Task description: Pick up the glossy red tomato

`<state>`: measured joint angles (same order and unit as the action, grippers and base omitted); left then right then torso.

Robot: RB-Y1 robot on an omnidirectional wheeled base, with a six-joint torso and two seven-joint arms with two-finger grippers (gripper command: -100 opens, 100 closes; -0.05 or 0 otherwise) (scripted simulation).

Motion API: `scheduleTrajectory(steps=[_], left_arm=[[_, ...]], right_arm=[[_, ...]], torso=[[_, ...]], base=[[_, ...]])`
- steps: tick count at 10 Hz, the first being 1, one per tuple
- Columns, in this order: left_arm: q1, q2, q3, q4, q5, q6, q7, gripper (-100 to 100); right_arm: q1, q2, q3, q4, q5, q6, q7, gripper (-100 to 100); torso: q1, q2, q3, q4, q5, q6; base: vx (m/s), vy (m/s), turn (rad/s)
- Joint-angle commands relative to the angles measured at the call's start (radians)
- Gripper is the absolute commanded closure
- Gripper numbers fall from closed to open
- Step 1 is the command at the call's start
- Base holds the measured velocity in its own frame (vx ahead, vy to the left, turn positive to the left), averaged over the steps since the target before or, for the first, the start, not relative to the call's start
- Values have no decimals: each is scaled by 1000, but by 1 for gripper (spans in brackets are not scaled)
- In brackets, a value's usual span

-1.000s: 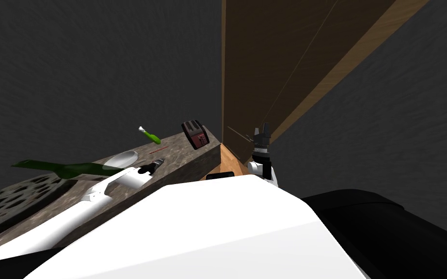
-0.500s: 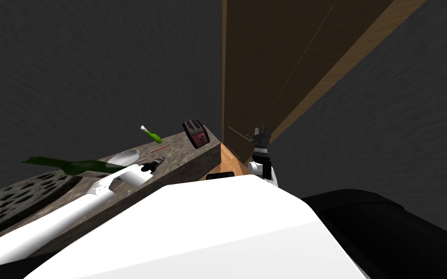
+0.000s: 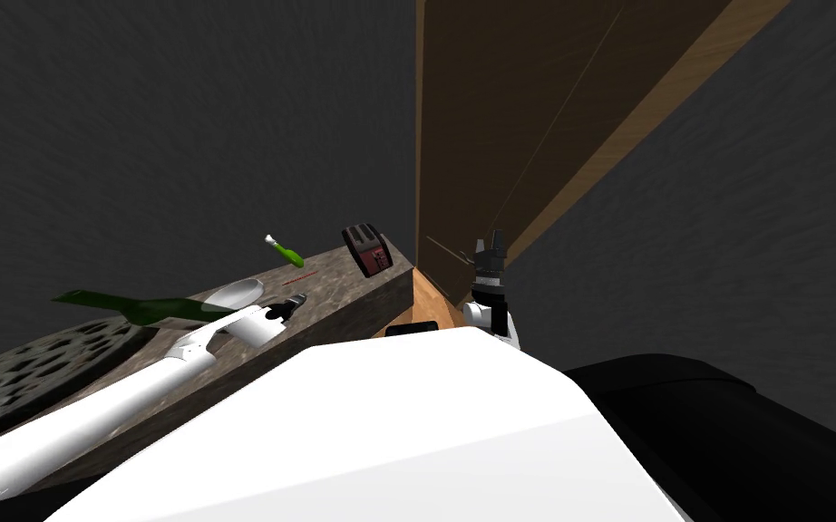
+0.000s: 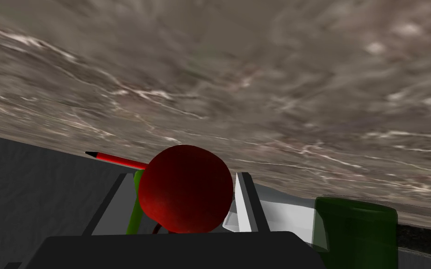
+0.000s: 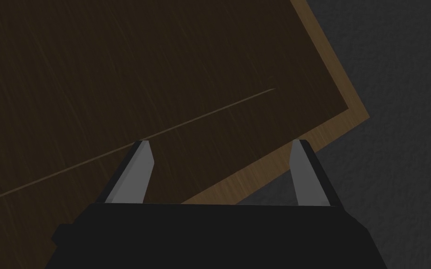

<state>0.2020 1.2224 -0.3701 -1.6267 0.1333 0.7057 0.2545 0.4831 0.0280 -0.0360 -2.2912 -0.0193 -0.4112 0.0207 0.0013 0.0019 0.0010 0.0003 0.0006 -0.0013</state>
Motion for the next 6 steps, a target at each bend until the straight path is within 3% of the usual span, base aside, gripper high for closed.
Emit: scheduleTrajectory(steps=[1, 3, 4, 5, 6], left_arm=[[0, 0, 0, 0, 0, 0, 0, 100], [0, 0, 0, 0, 0, -1, 0, 100], [0, 0, 0, 0, 0, -1, 0, 0], [37, -22, 41, -23, 6, 4, -36, 100], [72, -50, 73, -46, 10, 7, -66, 100]], right_arm=[[0, 0, 0, 0, 0, 0, 0, 0], [0, 0, 0, 0, 0, 0, 0, 0], [0, 0, 0, 0, 0, 0, 0, 0], [0, 0, 0, 0, 0, 0, 0, 0], [0, 0, 0, 0, 0, 0, 0, 0]], torso=[[0, 0, 0, 0, 0, 0], [0, 0, 0, 0, 0, 0], [0, 0, 0, 0, 0, 0], [0, 0, 0, 0, 0, 0], [0, -1, 0, 0, 0, 0]], base=[[0, 0, 0], [0, 0, 0], [0, 0, 0], [17, -3, -13], [42, 8, -15]])
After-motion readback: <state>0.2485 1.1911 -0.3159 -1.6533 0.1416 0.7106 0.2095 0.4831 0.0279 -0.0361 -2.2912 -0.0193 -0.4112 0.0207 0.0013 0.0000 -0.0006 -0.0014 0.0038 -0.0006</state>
